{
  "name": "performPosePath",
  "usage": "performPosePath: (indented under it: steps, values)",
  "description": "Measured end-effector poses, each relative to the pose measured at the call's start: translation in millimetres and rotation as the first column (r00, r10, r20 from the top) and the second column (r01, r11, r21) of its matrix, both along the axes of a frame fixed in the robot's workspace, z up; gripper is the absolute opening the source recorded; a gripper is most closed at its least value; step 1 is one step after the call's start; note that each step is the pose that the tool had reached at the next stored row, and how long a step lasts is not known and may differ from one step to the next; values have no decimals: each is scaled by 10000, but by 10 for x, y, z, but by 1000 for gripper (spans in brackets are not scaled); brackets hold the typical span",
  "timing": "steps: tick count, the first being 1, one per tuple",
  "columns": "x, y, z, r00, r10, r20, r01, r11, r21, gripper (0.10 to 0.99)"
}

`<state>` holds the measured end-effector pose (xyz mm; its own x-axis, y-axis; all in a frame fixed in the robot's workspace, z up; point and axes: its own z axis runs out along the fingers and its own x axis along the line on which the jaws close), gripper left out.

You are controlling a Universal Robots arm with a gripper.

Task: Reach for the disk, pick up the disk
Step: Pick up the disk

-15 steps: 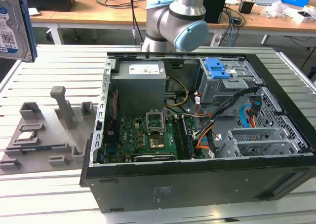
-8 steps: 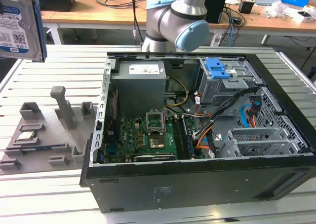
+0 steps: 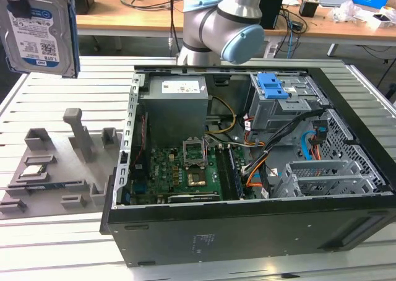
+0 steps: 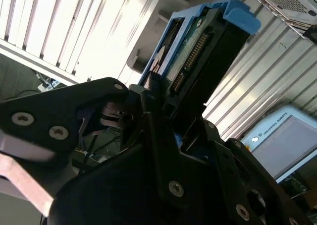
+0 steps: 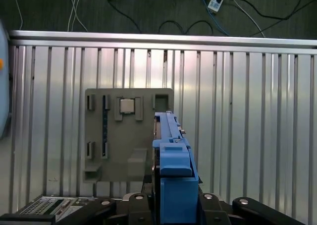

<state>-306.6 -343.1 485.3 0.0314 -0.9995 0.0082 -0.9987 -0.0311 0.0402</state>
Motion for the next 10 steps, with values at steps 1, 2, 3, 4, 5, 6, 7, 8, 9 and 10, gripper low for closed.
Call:
performPosePath:
  steps: [1, 2, 3, 4, 5, 6, 7, 8, 9, 10]
  values:
    - [65, 0, 0, 10000, 0, -3, 0, 10000, 0, 365]
    - [142, 0, 0, 10000, -2, -7, 2, 10000, 0, 365]
    - [198, 0, 0, 10000, -1, -11, 1, 10000, 0, 365]
    - [237, 0, 0, 10000, 0, -12, 0, 10000, 0, 365]
    - [296, 0, 0, 10000, 1, -16, -1, 10000, 0, 365]
    - [338, 0, -1, 10000, -1, -17, 1, 10000, 1, 365]
    - [397, 1, 0, 10000, -2, -22, 2, 10000, 0, 365]
    - [432, 0, 0, 10000, -1, -24, 1, 10000, 0, 365]
    - [476, 0, 0, 10000, 0, -27, 0, 10000, -1, 365]
    - [509, 0, 0, 10000, 1, -28, -1, 10000, 0, 365]
